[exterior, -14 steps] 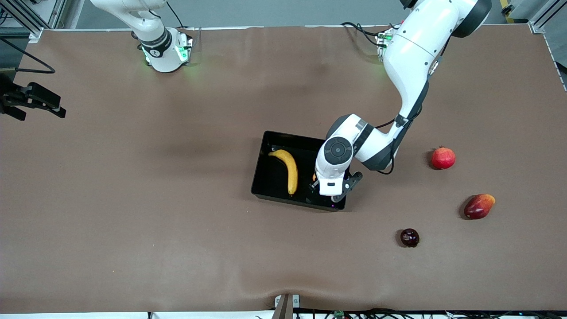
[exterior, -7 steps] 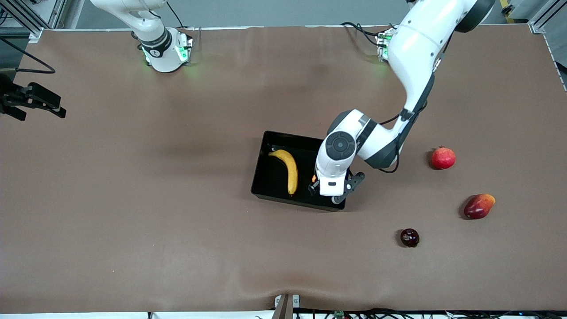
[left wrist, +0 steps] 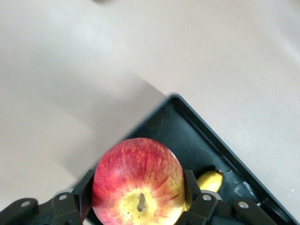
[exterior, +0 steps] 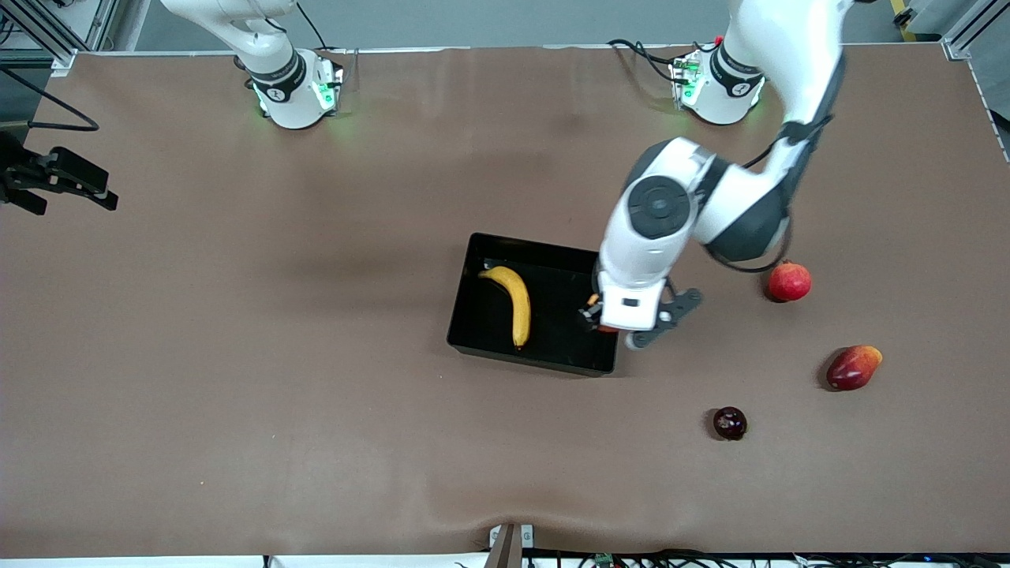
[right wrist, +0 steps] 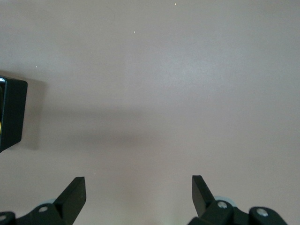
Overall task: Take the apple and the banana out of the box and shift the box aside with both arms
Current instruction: 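Lift the apple out of the box toward the other fruits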
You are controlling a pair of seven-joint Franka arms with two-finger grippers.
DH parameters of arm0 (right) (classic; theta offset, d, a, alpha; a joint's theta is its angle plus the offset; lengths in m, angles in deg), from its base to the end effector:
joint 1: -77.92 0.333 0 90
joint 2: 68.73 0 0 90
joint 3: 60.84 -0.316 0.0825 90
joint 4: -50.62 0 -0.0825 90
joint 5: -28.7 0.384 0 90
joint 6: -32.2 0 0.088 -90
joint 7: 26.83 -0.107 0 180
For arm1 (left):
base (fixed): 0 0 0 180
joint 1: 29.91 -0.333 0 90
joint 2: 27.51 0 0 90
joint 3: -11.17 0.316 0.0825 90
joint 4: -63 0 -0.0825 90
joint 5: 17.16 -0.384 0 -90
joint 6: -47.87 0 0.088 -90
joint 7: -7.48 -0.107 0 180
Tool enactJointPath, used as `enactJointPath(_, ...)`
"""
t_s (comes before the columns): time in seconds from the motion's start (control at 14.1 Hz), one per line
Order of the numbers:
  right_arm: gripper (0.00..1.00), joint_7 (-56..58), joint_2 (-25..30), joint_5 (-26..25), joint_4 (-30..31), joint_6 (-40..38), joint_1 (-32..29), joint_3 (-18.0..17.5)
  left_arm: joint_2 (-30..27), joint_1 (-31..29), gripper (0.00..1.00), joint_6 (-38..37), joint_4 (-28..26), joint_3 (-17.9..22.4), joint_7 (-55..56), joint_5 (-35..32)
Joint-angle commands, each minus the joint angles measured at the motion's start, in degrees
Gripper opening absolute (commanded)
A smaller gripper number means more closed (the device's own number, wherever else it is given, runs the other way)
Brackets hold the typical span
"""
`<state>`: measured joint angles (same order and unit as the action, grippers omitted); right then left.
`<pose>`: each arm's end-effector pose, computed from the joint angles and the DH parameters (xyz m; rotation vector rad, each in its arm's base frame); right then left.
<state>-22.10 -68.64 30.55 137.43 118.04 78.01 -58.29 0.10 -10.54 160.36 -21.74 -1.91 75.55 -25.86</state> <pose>0.5466 -0.0199 0.6452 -3.1077 -0.0648 0.0207 0.6038 -0.3424 0.4050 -2.9947 -0.9109 -0.0588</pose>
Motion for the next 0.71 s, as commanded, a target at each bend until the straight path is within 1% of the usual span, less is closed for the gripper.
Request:
enactJointPath(0.0, 1.0, 0.2, -0.7, -0.4, -1.3, -0.8, 0.0, -0.1, -4.6, -4.3, 0.0, -3.5, -1.6, -0.1, -9.8, 2.9)
enactJointPath(0.14, 1.0, 0.2, -0.7, -0.4, -1.3, -0.8, 0.0, -0.2, -6.7, -7.9, 0.0, -6.9, -1.8, -0.1, -17.1, 4.6)
enactJointPath(0.28, 1.0, 0.2, -0.7, -0.4, -1.3, -0.8, 0.1, -0.2, -7.5, -11.1, 0.0, -10.2, -2.2, -0.1, -23.5, 6.3)
enactJointPath(0.42, 1.0, 0.2, -0.7, -0.4, -1.3, -0.7, 0.1, -0.2, -7.5, -13.9, 0.0, -11.3, -2.9, -0.1, -28.7, 6.3)
enactJointPath(0.64, 1.0, 0.2, -0.9, -0.3, -1.3, -0.7, 0.2, -0.2, -7.4, -18.0, 0.0, -11.4, -5.5, 0.0, -35.3, 6.3)
